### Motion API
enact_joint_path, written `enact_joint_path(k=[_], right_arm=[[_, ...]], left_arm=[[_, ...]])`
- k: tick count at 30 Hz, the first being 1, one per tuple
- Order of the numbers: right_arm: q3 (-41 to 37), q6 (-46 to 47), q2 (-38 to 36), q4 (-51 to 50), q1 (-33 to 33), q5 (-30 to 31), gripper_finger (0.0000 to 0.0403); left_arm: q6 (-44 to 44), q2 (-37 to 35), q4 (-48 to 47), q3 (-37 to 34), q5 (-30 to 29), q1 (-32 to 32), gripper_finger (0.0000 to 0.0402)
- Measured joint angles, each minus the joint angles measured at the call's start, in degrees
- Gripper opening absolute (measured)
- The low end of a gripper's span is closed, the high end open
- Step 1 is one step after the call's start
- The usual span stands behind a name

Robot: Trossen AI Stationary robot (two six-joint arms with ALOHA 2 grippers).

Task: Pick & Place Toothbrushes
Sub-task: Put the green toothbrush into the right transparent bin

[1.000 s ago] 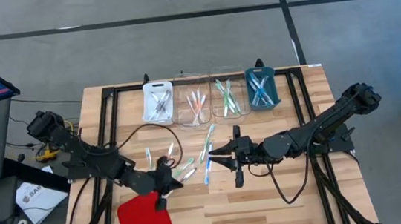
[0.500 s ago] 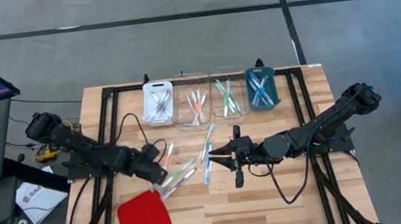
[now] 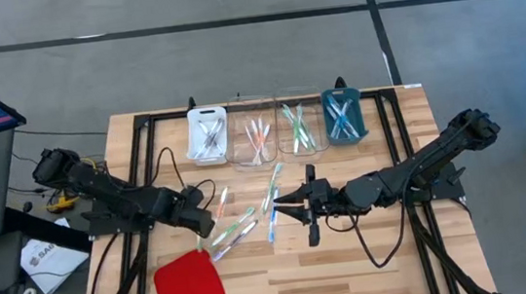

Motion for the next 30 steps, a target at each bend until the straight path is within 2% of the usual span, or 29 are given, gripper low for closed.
enact_joint_path(k=[6,13,23,30], right_arm=[[0.00,0.00,0.00,0.00,0.00,0.00,0.0072],[0.00,0.00,0.00,0.00,0.00,0.00,0.0072],[0.00,0.00,0.00,0.00,0.00,0.00,0.0072],[0.00,0.00,0.00,0.00,0.00,0.00,0.0072]], left_arm=[[-1.04,0.02,4.28,-5.45,2.33,1.23,0.0184],[-1.24,0.04,10.09,-9.14,3.59,1.21,0.0181],[-1.24,0.06,13.93,-11.50,3.54,1.21,0.0158],[-1.24,3.14,13.81,-11.36,3.71,1.57,0.0131]])
